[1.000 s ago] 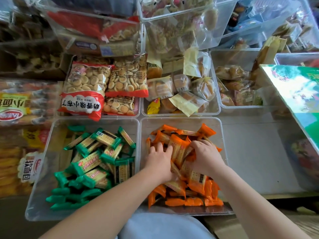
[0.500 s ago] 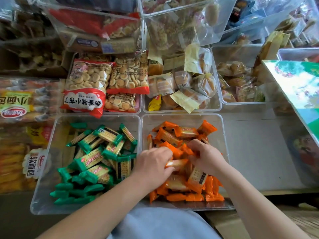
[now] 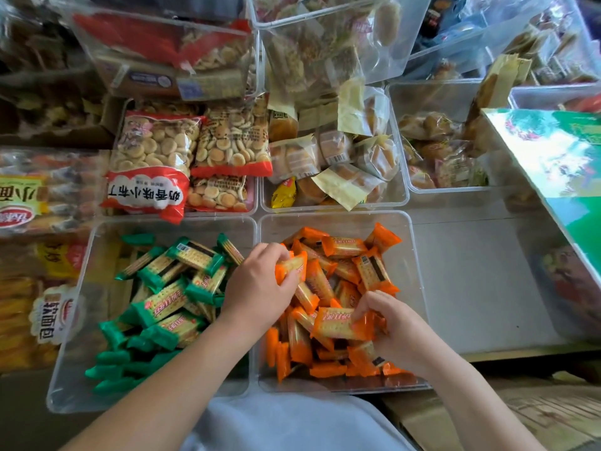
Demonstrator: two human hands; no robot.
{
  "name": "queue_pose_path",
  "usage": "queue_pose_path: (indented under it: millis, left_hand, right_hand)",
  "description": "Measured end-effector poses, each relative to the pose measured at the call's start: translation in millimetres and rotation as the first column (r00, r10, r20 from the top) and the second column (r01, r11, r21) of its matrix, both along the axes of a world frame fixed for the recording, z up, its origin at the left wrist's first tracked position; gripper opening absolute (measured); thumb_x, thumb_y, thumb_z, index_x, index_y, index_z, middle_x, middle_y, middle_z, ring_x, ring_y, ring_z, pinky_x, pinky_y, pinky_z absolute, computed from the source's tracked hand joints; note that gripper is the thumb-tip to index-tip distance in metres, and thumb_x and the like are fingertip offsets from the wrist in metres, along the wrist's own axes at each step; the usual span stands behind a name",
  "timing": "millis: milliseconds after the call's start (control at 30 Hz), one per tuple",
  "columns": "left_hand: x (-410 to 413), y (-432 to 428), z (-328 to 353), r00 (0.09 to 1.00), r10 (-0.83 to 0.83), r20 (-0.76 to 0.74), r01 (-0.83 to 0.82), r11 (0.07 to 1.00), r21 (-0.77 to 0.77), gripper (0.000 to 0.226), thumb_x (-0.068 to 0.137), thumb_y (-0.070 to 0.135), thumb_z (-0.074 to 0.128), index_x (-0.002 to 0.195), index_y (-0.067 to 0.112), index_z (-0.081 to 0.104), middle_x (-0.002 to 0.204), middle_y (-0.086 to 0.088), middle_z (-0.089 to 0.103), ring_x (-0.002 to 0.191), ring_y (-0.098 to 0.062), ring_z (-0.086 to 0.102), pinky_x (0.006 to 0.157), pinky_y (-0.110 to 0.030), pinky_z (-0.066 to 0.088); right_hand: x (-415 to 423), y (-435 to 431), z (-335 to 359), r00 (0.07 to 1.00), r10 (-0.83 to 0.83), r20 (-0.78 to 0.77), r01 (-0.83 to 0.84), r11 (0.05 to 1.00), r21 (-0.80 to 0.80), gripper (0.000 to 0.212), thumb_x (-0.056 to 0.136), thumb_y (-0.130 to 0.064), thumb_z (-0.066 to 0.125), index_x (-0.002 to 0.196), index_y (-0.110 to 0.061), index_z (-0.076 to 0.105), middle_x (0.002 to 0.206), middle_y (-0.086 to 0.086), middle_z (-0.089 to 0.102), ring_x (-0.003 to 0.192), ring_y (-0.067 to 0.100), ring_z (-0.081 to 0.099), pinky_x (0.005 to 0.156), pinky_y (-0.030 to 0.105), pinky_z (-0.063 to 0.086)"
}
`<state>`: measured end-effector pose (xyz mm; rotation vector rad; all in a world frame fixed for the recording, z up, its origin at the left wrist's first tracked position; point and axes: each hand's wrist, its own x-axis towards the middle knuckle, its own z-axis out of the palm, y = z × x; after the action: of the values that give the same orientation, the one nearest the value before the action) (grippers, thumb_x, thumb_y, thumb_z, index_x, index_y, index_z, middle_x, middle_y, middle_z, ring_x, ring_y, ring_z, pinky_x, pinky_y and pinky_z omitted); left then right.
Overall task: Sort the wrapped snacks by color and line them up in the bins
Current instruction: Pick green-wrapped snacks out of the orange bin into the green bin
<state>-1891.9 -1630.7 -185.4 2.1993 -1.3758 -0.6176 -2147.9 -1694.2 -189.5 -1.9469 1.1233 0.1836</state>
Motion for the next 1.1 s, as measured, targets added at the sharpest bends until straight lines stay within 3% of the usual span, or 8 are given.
queue_pose_path:
  millis: [67,133,200,300,367,600,933,1100]
  left_hand:
    - [-1,-1,-1,1.000,-0.017,-0.012,0.016,1.000,-0.010,0.015,0.093,0.031,0.072,0.105,0.026,0.064,0.108,0.013,0.056,0.088,-0.011,0.058,0.072,-0.027,0.051]
    - [-3,-2,-3,0.999,-0.023,-0.028,0.023,1.000,-0.014,0.015,0.094,0.031,0.072,0.105,0.026,0.064,0.108,0.014,0.056,0.091,-0.008,0.057,0.071,-0.015,0.045]
    - [-5,-2,-5,0.998,-0.024,-0.062,0.023,1.000,-0.016,0.019,0.094,0.030,0.074,0.110,0.025,0.065,0.112,0.014,0.056,0.097,-0.005,0.056,0.075,-0.008,0.039]
    - [-6,2,-8,0.980,-0.077,-0.185,0.083,0.996,0.027,0.034,0.094,0.033,0.074,0.126,0.026,0.064,0.124,0.016,0.057,0.111,-0.005,0.056,0.093,-0.019,0.047]
    - [-7,8,-6,0.972,-0.113,-0.208,0.125,0.991,0.045,0.040,0.095,0.032,0.073,0.133,0.027,0.062,0.129,0.016,0.058,0.116,-0.005,0.055,0.099,-0.023,0.047]
    - [4,39,1,0.979,-0.111,-0.169,0.109,0.994,-0.023,0.039,0.095,0.029,0.071,0.133,0.028,0.064,0.122,0.014,0.061,0.114,-0.006,0.058,0.097,-0.025,0.051]
    - [50,91,-6,0.939,-0.149,-0.312,0.168,0.985,0.037,0.031,0.094,0.026,0.072,0.125,0.032,0.067,0.102,0.019,0.061,0.087,-0.001,0.061,0.078,-0.022,0.054]
    - [72,106,2,0.943,-0.162,-0.290,0.202,0.973,0.113,0.034,0.098,0.036,0.068,0.131,0.030,0.063,0.108,0.015,0.061,0.093,-0.005,0.059,0.088,-0.031,0.055]
  right_hand:
    - [-1,3,-3,1.000,0.023,0.021,-0.023,1.000,-0.014,0.047,0.085,0.001,0.069,0.092,-0.044,0.059,0.107,-0.024,0.054,0.098,0.010,0.061,0.076,0.036,0.058]
    - [0,3,-5,0.997,0.068,0.025,-0.067,0.997,-0.030,0.040,0.085,-0.004,0.073,0.093,-0.042,0.064,0.106,-0.025,0.053,0.096,0.011,0.061,0.076,0.038,0.058]
    - [1,3,-5,0.997,0.073,0.010,-0.072,0.997,-0.027,0.046,0.084,0.003,0.069,0.098,-0.040,0.068,0.110,-0.025,0.051,0.100,0.013,0.061,0.078,0.036,0.059]
    - [3,4,-2,1.000,0.007,0.019,-0.005,0.994,-0.109,0.056,0.086,0.010,0.061,0.118,-0.035,0.068,0.127,-0.018,0.053,0.115,0.014,0.059,0.084,0.029,0.059]
    - [7,2,4,0.993,-0.092,0.068,0.105,0.972,-0.210,0.049,0.093,0.003,0.060,0.129,-0.030,0.067,0.134,-0.014,0.056,0.119,0.011,0.058,0.088,0.022,0.053]
    - [37,17,26,0.986,-0.167,-0.011,0.162,0.968,-0.193,0.028,0.100,-0.030,0.059,0.126,-0.035,0.068,0.123,-0.017,0.070,0.114,0.009,0.065,0.092,0.036,0.058]
    - [115,64,26,0.971,-0.235,0.051,0.240,0.963,-0.126,0.024,0.100,-0.029,0.061,0.121,-0.032,0.072,0.113,-0.014,0.074,0.108,0.006,0.068,0.094,0.032,0.058]
    - [136,79,30,0.961,-0.275,0.010,0.270,0.936,-0.227,0.028,0.100,-0.039,0.061,0.125,-0.032,0.070,0.121,-0.015,0.068,0.111,0.008,0.064,0.090,0.033,0.057]
